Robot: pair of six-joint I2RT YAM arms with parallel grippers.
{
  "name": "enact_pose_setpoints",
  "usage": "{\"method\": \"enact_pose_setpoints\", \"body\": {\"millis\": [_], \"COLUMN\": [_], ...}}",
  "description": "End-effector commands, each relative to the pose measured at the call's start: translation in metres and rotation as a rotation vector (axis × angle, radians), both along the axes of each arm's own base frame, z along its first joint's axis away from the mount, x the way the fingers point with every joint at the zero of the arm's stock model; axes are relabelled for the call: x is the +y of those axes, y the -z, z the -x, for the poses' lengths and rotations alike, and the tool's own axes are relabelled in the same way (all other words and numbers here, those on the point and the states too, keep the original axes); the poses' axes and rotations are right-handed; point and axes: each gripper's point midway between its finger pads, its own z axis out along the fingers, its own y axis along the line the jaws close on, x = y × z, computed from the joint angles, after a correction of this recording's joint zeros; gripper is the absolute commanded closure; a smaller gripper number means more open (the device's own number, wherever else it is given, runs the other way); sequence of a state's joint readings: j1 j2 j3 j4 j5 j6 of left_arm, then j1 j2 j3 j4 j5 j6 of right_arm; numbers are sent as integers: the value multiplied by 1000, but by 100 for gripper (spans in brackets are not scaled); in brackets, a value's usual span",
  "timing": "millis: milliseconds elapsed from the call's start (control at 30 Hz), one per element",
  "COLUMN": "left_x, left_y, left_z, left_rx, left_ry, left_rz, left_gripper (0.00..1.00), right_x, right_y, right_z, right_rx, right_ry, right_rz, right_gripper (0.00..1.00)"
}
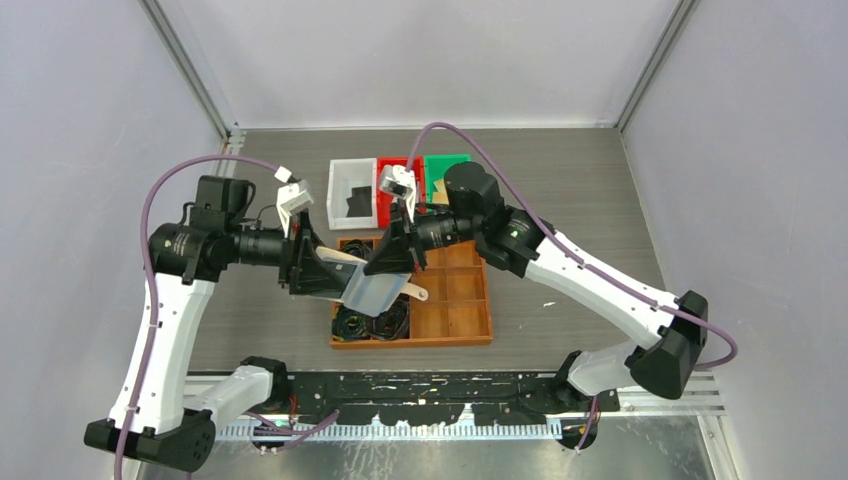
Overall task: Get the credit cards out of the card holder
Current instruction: Remove the credit card from the card holder.
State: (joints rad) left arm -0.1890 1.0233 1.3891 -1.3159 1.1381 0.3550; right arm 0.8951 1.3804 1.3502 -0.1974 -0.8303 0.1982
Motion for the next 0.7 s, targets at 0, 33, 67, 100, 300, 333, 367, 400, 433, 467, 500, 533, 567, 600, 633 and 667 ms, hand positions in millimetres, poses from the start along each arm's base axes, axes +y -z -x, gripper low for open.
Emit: {"method": "enact_pose_setpoints", "body": {"millis": [0, 33, 67, 100, 300, 333, 367, 400, 433, 467, 500, 533, 567, 600, 633, 667], "left_x": [-10, -10, -11, -11, -12, -12, -11, -11, -10, -9, -8, -8, -7, -7, -7, -6], "left_y": [-34, -34, -35, -35, -39, -41, -43, -45, -47, -49, -51, -53, -55, -56, -54, -53], "left_z": [-4, -4, -2, 0, 5, 4, 3, 3, 1, -1, -2, -4, -4, -5, -7, -8], "left_rx": [-14, -1, 9, 19, 74, 80, 88, 92, 99, 107, 118, 116, 126, 133, 129, 118], "left_ry": [-31, -36, -37, -34, -21, -22, -23, -23, -26, -31, -30, -32, -23, -25, -33, -45], "left_rz": [115, 125, 136, 145, 186, 196, 206, 218, 228, 239, 253, 262, 276, 282, 280, 275], "left_gripper": [29, 21, 15, 14, 41, 46, 50, 54, 56, 58, 61, 62, 66, 70, 73, 76], "right_x": [-9, -11, -13, -16, -25, -26, -27, -28, -29, -29, -30, -31, -31, -32, -32, -33], "right_y": [-44, -47, -49, -51, -53, -53, -53, -52, -53, -53, -54, -54, -54, -55, -56, -57], "right_z": [-2, -3, -5, -5, 0, 1, 2, 3, 4, 5, 7, 9, 10, 10, 11, 11], "right_rx": [-56, -52, -44, -37, -27, -26, -25, -23, -22, -22, -23, -24, -25, -25, -24, -23], "right_ry": [82, 93, 103, 108, 108, 104, 103, 101, 98, 92, 86, 79, 76, 76, 76, 73], "right_rz": [-163, -186, -204, -218, -242, -241, -239, -239, -239, -240, -242, -242, -243, -244, -245, -247], "right_gripper": [99, 99, 99, 99, 99, 99, 99, 99, 99, 99, 99, 99, 99, 99, 99, 99]}}
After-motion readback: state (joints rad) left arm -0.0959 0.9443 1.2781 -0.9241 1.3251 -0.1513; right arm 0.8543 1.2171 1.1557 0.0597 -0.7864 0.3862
